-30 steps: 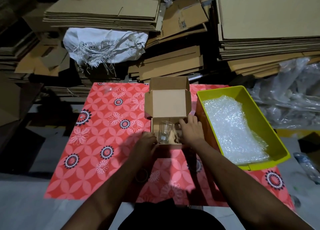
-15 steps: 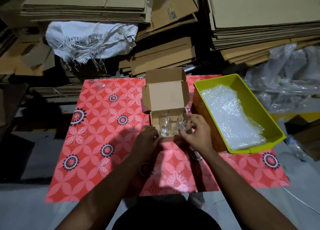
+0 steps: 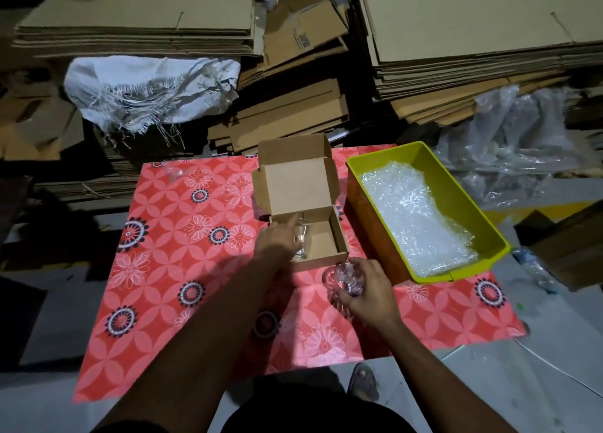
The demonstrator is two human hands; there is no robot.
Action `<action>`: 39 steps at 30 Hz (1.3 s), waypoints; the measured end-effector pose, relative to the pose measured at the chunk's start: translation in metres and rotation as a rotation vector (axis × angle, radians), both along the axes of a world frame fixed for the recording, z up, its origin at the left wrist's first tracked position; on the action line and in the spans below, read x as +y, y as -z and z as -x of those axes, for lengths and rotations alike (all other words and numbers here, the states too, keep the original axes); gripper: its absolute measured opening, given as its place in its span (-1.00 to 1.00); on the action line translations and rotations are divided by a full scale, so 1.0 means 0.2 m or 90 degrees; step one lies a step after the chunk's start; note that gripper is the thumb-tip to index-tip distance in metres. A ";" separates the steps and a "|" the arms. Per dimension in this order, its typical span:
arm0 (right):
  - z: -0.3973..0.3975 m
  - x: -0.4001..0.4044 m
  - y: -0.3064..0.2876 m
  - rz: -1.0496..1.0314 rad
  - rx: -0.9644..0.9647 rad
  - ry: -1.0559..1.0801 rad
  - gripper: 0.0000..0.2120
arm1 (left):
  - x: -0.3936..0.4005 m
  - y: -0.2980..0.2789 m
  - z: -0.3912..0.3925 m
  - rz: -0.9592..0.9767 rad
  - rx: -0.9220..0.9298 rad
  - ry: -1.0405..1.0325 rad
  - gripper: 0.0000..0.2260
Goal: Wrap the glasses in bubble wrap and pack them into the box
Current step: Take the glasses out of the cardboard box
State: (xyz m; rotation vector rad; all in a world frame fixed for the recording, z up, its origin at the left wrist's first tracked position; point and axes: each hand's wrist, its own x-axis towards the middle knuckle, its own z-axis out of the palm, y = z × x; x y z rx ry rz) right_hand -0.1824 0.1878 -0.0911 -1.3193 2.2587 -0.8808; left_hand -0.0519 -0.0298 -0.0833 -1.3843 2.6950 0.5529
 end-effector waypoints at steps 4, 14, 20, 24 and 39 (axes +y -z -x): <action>0.05 -0.03 -0.01 -0.017 0.013 -0.049 -0.18 | 0.00 0.00 0.02 -0.023 0.047 -0.046 -0.45; 0.12 -0.05 0.00 0.034 -0.004 -0.111 -0.34 | 0.12 -0.10 -0.07 0.018 0.182 -0.078 -0.89; 0.10 -0.07 -0.05 0.107 -0.040 -0.172 -0.39 | 0.29 -0.22 -0.22 0.148 0.283 -0.100 -0.80; 0.01 -0.14 -0.12 0.195 -0.068 -0.244 -0.39 | 0.47 -0.29 -0.42 0.198 0.269 -0.188 -0.75; -0.50 -1.01 -0.11 0.069 -0.011 -0.369 -0.29 | 0.40 -0.12 -0.89 0.127 0.208 -0.386 -0.75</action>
